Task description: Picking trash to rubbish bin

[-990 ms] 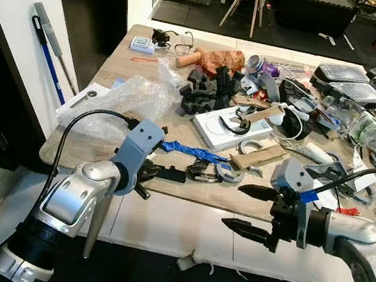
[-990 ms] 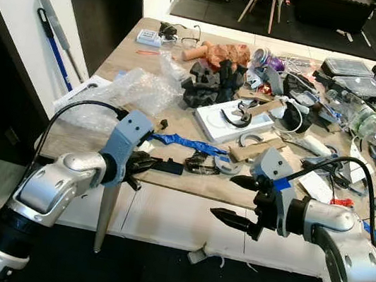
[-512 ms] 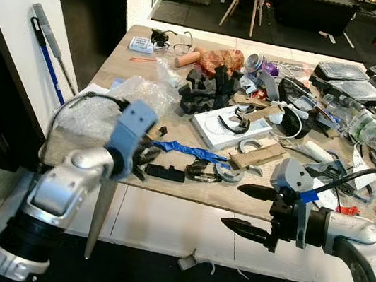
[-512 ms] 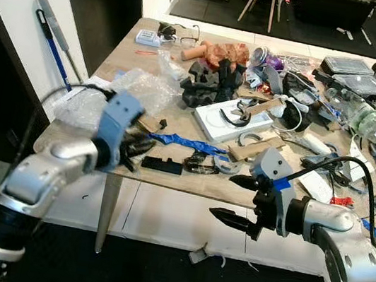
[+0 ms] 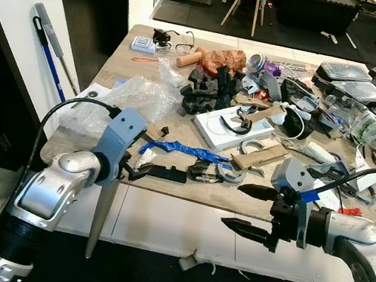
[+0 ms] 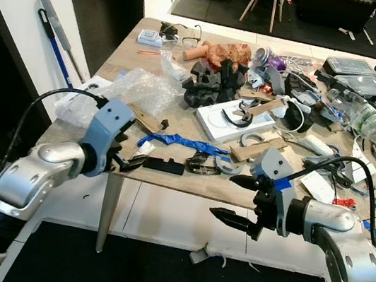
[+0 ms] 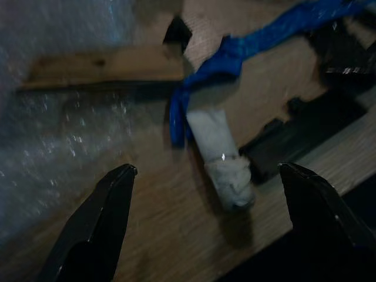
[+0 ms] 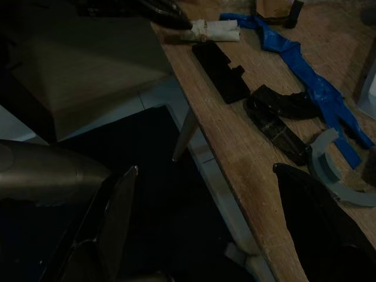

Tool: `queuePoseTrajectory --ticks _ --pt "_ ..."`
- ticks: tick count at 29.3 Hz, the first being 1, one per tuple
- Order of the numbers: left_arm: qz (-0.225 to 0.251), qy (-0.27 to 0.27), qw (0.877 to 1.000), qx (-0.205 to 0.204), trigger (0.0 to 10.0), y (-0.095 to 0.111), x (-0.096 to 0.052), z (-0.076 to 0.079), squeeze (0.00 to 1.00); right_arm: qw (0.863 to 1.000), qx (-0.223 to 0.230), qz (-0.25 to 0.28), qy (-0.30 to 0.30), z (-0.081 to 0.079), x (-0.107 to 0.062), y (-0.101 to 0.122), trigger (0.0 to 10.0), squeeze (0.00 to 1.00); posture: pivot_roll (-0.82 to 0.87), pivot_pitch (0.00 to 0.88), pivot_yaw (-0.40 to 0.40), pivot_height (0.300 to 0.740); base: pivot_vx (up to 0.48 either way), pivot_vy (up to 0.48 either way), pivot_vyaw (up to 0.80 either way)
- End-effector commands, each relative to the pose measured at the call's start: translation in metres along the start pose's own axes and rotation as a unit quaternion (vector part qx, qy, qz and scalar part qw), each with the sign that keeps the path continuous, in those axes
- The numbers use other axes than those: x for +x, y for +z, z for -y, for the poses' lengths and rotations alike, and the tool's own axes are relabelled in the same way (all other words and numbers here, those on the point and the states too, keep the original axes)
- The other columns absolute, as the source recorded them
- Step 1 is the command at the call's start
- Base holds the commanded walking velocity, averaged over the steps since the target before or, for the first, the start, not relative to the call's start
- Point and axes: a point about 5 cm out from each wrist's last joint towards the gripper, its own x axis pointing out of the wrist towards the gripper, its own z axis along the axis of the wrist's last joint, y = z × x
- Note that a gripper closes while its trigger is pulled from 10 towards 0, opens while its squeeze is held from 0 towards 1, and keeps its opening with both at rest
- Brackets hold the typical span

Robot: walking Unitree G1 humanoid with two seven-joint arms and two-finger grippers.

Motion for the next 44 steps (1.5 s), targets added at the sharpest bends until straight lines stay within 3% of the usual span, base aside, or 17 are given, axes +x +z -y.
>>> queuePoseTrajectory --ticks 1,14,15,36,44 --pt "-0.027 0.0 1.0 0.003 10.0 -0.013 0.002 -0.001 1.0 1.0 -0.012 0.003 -0.003 -0.001 -0.003 0.006 10.0 0.0 -0.05 0.0 0.026 0.74 0.0 0.0 0.0" --pt "-0.007 0.011 1.0 -0.019 10.0 -0.008 -0.004 -0.008 1.0 1.0 -0.011 0.005 0.005 -0.011 -0.004 0.007 10.0 0.0 -0.05 0.0 0.043 0.74 0.0 0.0 0.0" --pt "-0.004 0.011 1.0 -0.019 10.0 -0.006 -0.005 -0.009 0.0 1.0 -0.01 0.008 0.006 -0.013 -0.005 0.008 10.0 0.0 -0.05 0.0 0.047 0.74 0.0 0.0 0.0" --pt "0.001 -0.038 0.998 -0.059 10.0 0.002 -0.005 0.008 0.0 1.0 -0.006 0.014 0.0 -0.019 -0.004 0.01 10.0 0.0 -0.06 0.0 0.075 0.74 0.0 0.0 0.0" --pt "-0.007 -0.029 0.998 -0.059 10.0 -0.004 -0.027 0.005 0.0 1.0 -0.014 0.006 -0.012 -0.024 -0.01 0.017 10.0 0.0 -0.07 0.106 0.088 0.74 0.0 0.0 0.0"
